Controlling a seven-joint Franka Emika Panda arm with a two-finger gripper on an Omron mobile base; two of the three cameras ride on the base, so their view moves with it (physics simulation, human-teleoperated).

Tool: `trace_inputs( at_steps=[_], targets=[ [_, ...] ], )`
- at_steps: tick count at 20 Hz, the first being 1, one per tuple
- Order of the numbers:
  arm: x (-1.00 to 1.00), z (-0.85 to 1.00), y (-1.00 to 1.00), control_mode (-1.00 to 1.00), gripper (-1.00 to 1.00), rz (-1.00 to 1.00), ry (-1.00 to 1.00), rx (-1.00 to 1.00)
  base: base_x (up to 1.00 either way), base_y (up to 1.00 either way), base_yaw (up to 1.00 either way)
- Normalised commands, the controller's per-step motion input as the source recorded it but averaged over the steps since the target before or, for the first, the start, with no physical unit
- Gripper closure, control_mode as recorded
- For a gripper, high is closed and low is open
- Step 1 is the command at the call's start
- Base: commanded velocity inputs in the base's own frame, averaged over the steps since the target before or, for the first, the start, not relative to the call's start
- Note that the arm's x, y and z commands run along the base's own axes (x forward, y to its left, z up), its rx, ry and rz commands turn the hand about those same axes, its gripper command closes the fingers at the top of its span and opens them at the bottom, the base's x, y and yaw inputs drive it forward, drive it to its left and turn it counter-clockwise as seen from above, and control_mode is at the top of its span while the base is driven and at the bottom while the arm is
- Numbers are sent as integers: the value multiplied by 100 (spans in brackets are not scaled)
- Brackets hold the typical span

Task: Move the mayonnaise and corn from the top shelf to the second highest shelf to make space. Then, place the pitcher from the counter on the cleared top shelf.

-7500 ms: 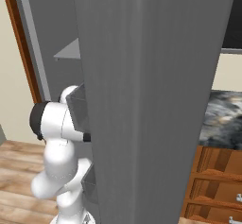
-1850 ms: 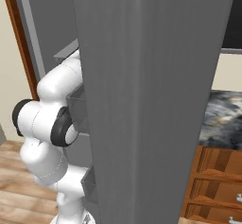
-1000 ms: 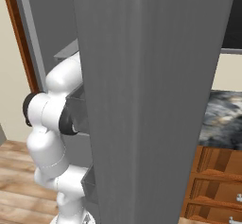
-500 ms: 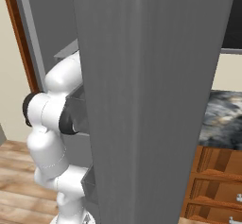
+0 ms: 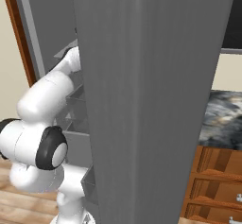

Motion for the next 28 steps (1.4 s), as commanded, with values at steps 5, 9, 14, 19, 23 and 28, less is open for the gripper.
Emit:
trace_inputs(
  at_steps=[5, 9, 14, 19, 23, 28],
  targets=[
    [-100, 6, 55, -100, 100, 11, -1, -2, 0, 0, 0],
    [-100, 21, 23, -100, 100, 12, 0, 0, 0, 0, 0],
    [-100, 3, 5, -100, 100, 12, 3, 0, 0, 0, 0],
    [-100, -3, 5, -100, 100, 13, 14, 0, 0, 0, 0],
    [-92, -31, 12, -100, 100, 13, 18, 0, 0, 0, 0],
    [-28, -54, 7, -100, 100, 8, 13, -2, 0, 0, 0]
  ],
)
